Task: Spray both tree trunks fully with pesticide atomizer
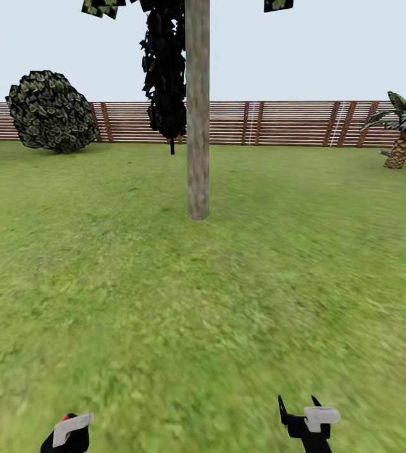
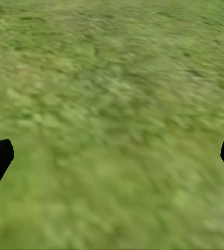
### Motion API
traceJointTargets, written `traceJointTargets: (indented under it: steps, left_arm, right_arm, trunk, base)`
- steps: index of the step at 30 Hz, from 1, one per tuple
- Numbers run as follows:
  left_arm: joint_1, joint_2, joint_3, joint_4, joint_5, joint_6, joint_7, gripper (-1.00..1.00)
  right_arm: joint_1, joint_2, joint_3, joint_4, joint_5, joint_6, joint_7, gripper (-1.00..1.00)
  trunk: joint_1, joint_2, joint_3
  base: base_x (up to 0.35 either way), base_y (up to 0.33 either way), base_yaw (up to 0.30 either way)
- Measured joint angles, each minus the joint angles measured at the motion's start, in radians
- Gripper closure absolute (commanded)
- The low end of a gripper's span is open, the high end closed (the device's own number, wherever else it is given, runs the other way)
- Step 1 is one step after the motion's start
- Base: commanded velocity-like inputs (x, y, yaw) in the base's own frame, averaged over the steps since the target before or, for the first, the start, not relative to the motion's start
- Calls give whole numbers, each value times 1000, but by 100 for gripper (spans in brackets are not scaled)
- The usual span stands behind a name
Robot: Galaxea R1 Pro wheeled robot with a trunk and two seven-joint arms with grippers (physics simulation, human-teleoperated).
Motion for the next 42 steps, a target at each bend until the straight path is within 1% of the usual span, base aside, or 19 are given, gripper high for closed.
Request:
traceJointTargets:
  steps: [42]
  left_arm:
    - [0, 0, 0, 0, 0, 0, 0, 100]
  right_arm:
    - [0, 0, 0, 0, 1, 0, 0, -100]
  trunk:
    - [0, 0, 0]
  base:
    - [339, 0, 0]
